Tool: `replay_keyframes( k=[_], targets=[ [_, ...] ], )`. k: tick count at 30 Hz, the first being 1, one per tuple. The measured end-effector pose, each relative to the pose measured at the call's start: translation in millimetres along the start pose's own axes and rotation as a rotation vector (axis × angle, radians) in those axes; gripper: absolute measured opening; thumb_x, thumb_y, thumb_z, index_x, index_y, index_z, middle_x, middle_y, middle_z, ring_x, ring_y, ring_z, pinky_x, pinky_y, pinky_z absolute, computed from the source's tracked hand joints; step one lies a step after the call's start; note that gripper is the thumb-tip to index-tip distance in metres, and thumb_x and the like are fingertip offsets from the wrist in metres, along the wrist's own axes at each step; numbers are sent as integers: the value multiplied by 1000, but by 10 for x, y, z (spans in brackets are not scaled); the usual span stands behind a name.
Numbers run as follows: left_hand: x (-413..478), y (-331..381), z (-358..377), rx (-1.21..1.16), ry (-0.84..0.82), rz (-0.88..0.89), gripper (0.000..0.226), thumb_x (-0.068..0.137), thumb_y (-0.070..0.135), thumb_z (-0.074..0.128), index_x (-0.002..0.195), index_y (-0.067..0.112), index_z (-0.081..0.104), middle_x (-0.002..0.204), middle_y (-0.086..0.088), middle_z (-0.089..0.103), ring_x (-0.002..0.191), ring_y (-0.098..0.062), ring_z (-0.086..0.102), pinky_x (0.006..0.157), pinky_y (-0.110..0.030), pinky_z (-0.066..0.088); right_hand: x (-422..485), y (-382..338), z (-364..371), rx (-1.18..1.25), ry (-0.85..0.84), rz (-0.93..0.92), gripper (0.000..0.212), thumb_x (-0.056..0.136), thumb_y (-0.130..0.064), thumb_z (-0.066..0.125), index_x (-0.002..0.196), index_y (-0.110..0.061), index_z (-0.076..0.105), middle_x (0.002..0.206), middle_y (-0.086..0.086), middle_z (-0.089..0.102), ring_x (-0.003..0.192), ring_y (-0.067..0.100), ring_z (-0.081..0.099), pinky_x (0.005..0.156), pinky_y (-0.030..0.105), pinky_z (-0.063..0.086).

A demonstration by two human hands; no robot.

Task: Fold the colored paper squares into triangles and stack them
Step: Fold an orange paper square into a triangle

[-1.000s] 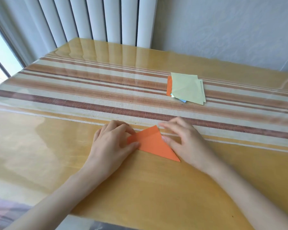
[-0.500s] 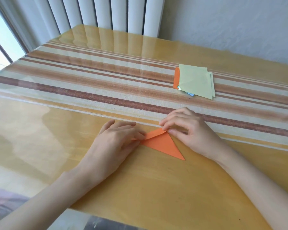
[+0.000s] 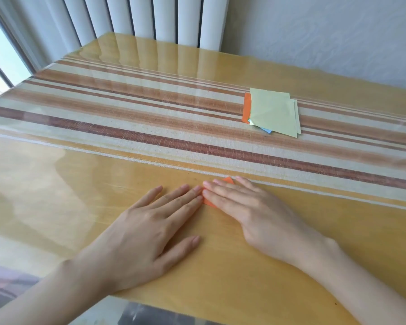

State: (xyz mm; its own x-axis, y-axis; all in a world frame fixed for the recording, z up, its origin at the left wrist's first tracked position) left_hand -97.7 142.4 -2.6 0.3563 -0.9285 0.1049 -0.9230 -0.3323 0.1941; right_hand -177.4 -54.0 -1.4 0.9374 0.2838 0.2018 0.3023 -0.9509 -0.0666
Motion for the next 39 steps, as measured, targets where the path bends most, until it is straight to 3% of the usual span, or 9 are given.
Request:
replay_keyframes(
  k=[14,18,21,23,27,31,33,36,39],
  targets=[
    [-168,63,-35,42,48,-37,57,101,49,24,142,17,47,147,4,45,135,-15,43,111,-40,22,-88,-85,17,-161,51,313,63,78,-1,27,135,-9,54,139,2,54,132,27,46,112,38,17],
    [-205,62,-59,1,163,-14,49,98,40,35,140,18,49,138,7,54,129,-12,49,110,-39,28,-117,-57,-16,-109,105,399,57,83,-11,27,132,-5,55,138,6,54,137,26,38,114,34,14],
    [-137,6,-134,-193,297,-141,50,93,47,41,139,27,45,124,10,51,112,-11,53,95,-27,39,-199,-35,-102,92,302,480,43,91,-20,34,121,-6,61,130,7,59,136,21,38,114,32,23],
    [7,-53,-181,-253,359,-227,51,87,58,46,128,27,53,114,11,48,100,-9,51,82,-26,43,-275,-77,-122,98,379,534,38,93,-34,43,106,-8,67,118,6,63,127,22,44,108,33,31],
    [291,-153,-98,-184,270,-260,56,77,71,43,106,28,64,97,13,52,89,-8,46,75,-30,39,-292,-149,-33,11,343,606,50,80,-53,54,97,-9,71,116,6,62,122,25,43,101,40,39],
    [324,-199,-79,-319,311,-302,36,80,62,49,84,33,70,78,20,53,75,-3,52,64,-20,38,-255,-133,-3,122,335,617,42,76,-45,62,101,-12,72,118,3,62,124,19,37,104,40,39],
    [313,-225,-88,-408,346,-346,23,82,51,56,79,33,70,75,19,57,72,-1,54,58,-24,42,-255,-116,12,194,344,597,35,76,-40,66,100,-15,72,117,2,62,125,18,35,107,32,33],
    [305,-248,-97,-553,343,-404,8,85,39,69,89,33,68,77,22,62,68,-3,56,62,-21,45,-232,-97,16,339,360,580,27,75,-24,78,100,-16,70,115,0,61,123,11,33,105,11,18],
    [308,-266,-136,-683,296,-392,11,88,24,66,98,28,63,72,18,65,65,-3,57,63,-10,40,-194,-130,-32,362,389,527,29,71,-11,81,95,-16,66,108,-5,57,114,12,40,100,10,25]
  ],
)
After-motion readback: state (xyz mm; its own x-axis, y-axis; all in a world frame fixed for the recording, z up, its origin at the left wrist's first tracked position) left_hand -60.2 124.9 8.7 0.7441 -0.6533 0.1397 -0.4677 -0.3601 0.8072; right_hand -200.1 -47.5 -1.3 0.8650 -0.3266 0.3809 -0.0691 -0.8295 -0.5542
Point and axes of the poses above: each hand's wrist, its own x-axis towards the middle knuckle, its own z-axis out of the palm, y = z × x, the point moved 2 cm from there along x, towards the middle knuckle
